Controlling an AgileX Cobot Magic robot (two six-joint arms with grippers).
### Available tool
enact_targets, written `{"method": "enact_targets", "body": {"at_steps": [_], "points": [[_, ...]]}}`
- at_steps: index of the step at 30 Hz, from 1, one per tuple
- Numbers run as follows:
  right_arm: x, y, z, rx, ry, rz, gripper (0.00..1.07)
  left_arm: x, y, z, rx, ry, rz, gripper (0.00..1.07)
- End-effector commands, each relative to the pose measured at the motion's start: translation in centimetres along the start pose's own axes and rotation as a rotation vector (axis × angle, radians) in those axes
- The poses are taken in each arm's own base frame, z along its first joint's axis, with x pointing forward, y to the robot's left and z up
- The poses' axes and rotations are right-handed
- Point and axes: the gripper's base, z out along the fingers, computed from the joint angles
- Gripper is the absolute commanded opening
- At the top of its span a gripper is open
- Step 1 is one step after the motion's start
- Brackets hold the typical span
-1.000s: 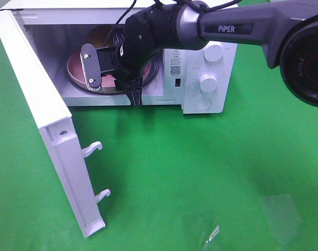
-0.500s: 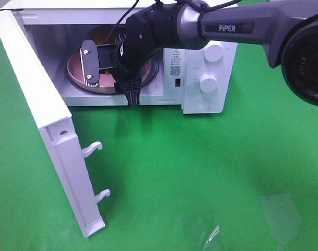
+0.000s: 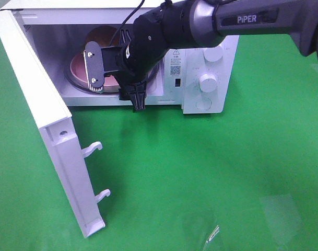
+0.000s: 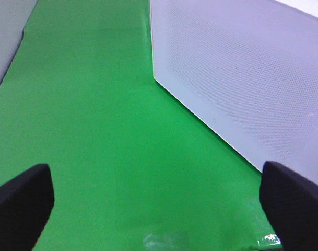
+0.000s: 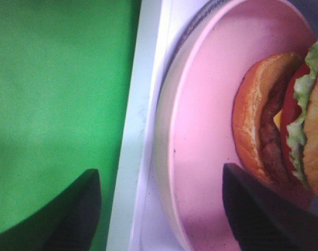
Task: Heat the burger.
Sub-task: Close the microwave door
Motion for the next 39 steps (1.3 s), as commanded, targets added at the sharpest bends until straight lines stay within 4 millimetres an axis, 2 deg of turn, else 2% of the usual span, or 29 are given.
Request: {"method": "enact_targets", "body": {"at_steps": [1,10,14,26,28,31,39], "points": [[-0.4,-0.3,-1.4,0.05,-0.031,0.002,0.67,0.1,-0.1,-0.2,0.003,-0.016,-0.006,1.0],[0.0,0.8,-2.3,0.05,-0.032,-0.023,0.73,0.1,-0.1,-0.2,0.003,-0.016,-0.006,1.0],[0.0,0.9,-3.2,0.076,-0.049,-0.021,0.79,0.1,-0.1,-0.2,0.003,-0.016,-0.006,1.0],[0.2,1.3,-5.0,0.095,-0.063,-0.023,0.77,0.1,-0.1,-0.2,0.003,-0.016,-0.006,1.0],[0.3,1.6,-6.0,0.102,-0.068,-0.022,0.77,0.1,-0.1,-0.2,0.003,-0.016,-0.006,1.0],[0.5,1.7,-6.4,0.11,-0.072,-0.01,0.76,0.1,-0.1,-0.2,0.003,-0.016,-0.006,1.0],[1.2,3.6,-9.0,0.12,-0.094,0.027,0.76,0.1,-0.1,-0.2,0.003,-0.016,-0.006,1.0]]}}
